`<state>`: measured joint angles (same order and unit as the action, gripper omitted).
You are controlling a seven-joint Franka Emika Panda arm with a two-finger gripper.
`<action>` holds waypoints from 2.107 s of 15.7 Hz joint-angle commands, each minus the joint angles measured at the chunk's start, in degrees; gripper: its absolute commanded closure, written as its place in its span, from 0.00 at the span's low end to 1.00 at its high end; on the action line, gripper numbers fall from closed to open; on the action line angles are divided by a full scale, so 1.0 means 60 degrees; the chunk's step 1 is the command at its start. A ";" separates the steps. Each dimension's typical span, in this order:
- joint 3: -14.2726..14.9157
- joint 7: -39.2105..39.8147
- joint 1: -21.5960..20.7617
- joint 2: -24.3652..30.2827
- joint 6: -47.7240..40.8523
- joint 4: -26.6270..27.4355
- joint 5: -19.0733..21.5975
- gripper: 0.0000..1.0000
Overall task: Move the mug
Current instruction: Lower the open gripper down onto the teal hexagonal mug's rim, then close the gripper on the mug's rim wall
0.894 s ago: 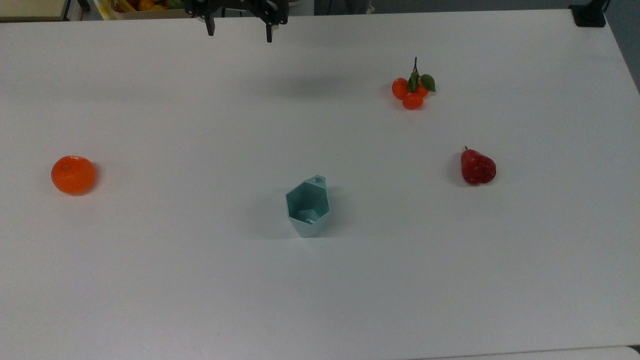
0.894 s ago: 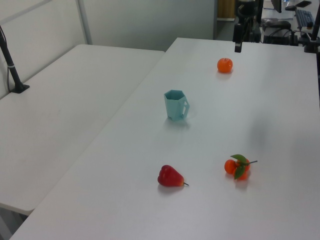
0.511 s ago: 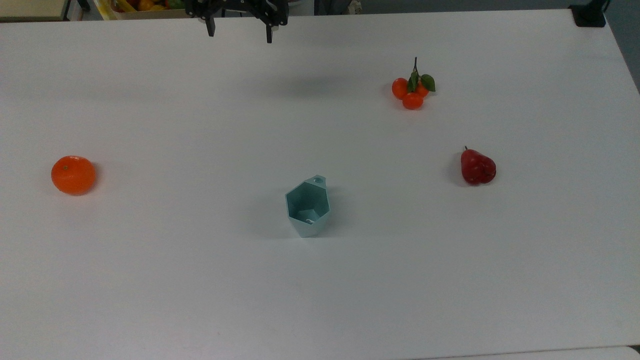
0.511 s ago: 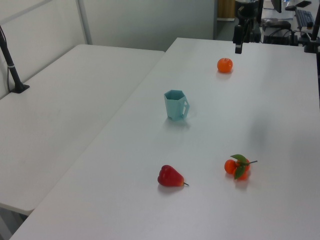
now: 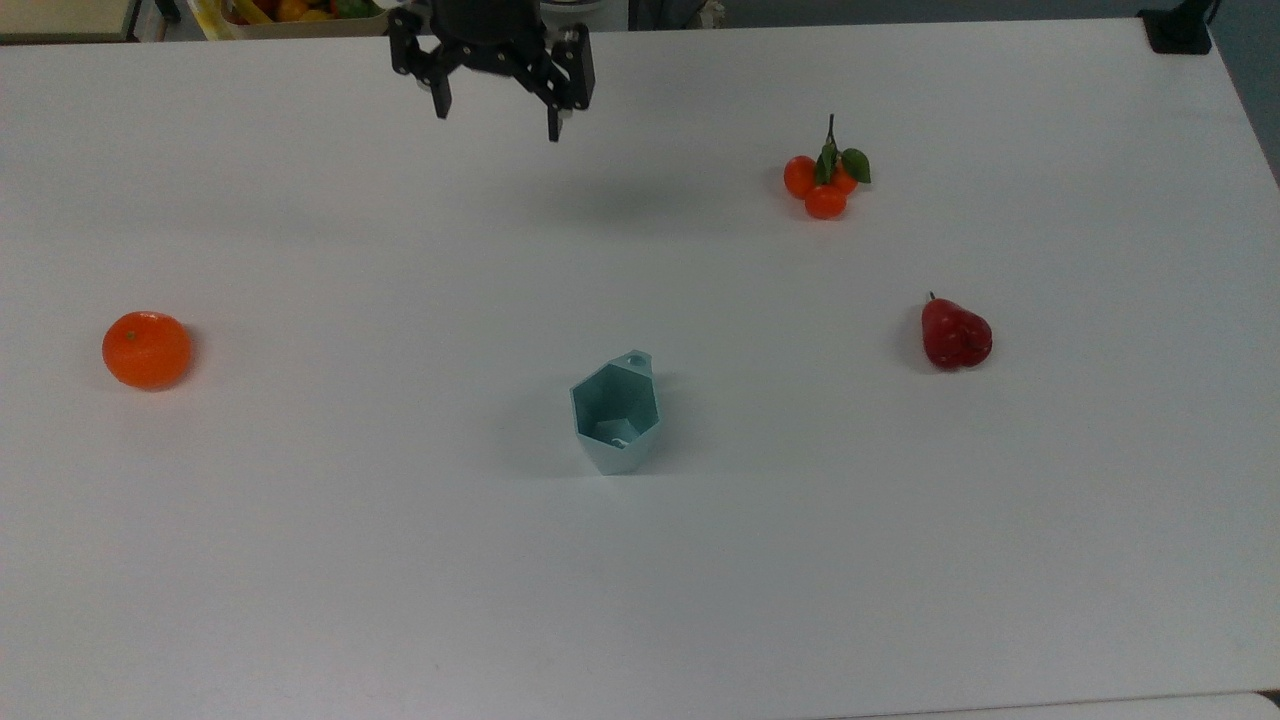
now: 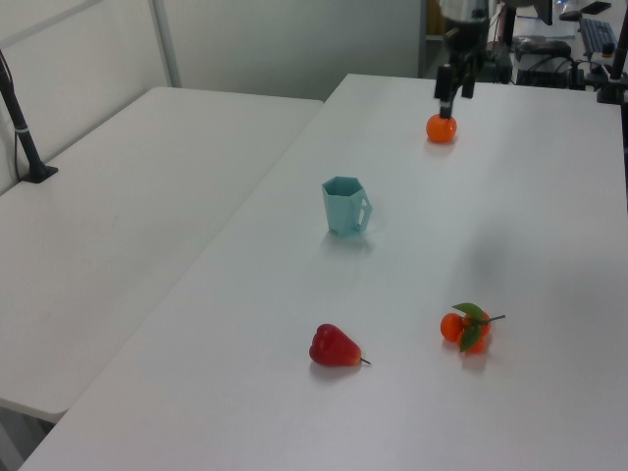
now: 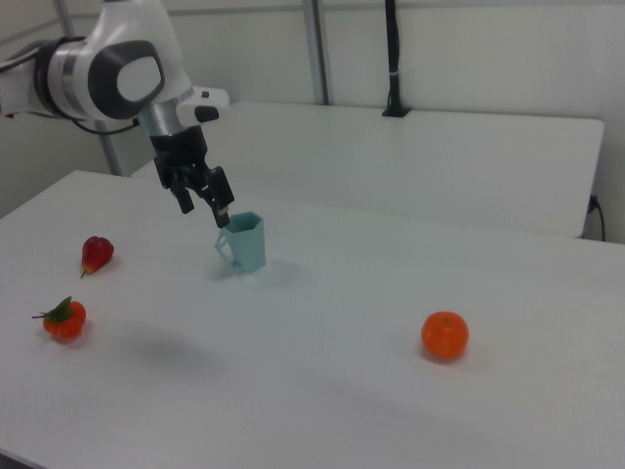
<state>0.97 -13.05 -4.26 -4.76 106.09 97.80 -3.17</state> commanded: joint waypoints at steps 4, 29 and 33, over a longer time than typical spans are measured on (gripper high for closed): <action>0.0013 -0.2553 -0.1018 -0.1621 0.2105 -0.0187 -0.0203 0.00; 0.0028 -0.4124 -0.1605 -0.3996 0.5170 -0.0597 -0.1479 0.76; 0.0072 -0.4095 -0.1561 -0.3967 0.5170 -0.0597 -0.1493 0.86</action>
<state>0.68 -36.51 -13.29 -28.70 136.11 94.21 -10.70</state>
